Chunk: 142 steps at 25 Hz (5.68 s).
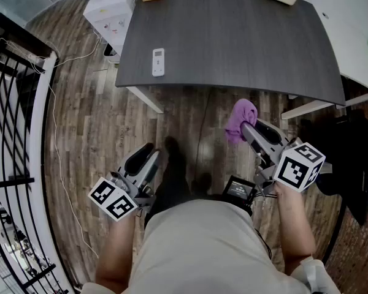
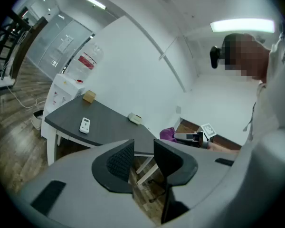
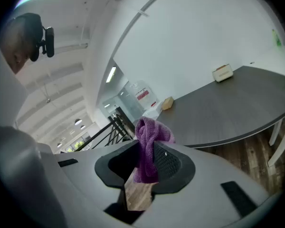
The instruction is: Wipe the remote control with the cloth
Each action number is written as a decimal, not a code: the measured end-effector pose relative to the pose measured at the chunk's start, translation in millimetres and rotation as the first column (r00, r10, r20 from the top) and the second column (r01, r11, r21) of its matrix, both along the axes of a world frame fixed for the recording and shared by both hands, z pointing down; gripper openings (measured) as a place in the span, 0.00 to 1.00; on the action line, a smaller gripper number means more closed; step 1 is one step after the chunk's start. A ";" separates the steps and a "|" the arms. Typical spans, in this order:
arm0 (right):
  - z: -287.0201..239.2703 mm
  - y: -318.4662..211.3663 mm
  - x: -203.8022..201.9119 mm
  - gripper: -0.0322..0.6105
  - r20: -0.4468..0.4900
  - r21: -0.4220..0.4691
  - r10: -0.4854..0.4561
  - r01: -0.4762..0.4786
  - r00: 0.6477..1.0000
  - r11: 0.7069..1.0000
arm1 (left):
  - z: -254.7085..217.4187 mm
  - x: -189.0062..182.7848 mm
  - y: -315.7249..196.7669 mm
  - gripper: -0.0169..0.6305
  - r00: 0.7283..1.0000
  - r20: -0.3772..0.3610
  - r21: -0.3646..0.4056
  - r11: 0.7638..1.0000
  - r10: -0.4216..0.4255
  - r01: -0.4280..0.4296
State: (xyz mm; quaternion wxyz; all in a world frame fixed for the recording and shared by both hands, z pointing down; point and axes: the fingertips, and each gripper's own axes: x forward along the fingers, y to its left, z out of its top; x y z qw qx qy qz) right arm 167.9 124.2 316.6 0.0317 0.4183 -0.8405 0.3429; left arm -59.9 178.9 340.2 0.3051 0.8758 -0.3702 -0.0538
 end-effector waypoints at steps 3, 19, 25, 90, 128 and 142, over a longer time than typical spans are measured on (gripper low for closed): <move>11.0 -17.9 -15.8 0.20 -0.061 -0.009 -0.032 0.032 0.998 0.999 | 12.1 -7.8 -24.6 0.20 0.998 0.063 -0.002 1.000 0.025 -0.025; 86.6 -200.4 -113.8 0.20 -0.565 -0.086 -0.217 0.205 0.796 0.975 | 145.9 -39.2 -238.1 0.38 0.824 0.508 -0.099 0.967 0.250 -0.233; 115.5 -254.6 -152.4 0.20 -0.703 -0.133 -0.334 0.344 0.629 0.929 | 178.5 -36.7 -266.6 0.38 0.767 0.577 -0.142 0.959 0.281 -0.245; 215.6 -254.7 -229.6 0.20 -0.579 -0.337 -0.579 0.477 0.575 0.811 | 198.3 -47.2 -311.3 0.38 0.939 0.208 -0.380 0.907 0.273 -0.179; 101.9 -260.1 -221.5 0.19 -0.343 -0.064 -0.572 0.589 0.745 0.806 | 109.8 -42.3 -318.2 0.17 0.661 -0.751 -0.382 0.811 0.007 -0.443; 141.7 -171.0 -214.9 0.19 -0.264 -0.206 -0.707 0.677 0.657 0.706 | 163.4 -35.0 -313.7 0.17 0.953 -0.232 -0.468 0.836 0.195 -0.286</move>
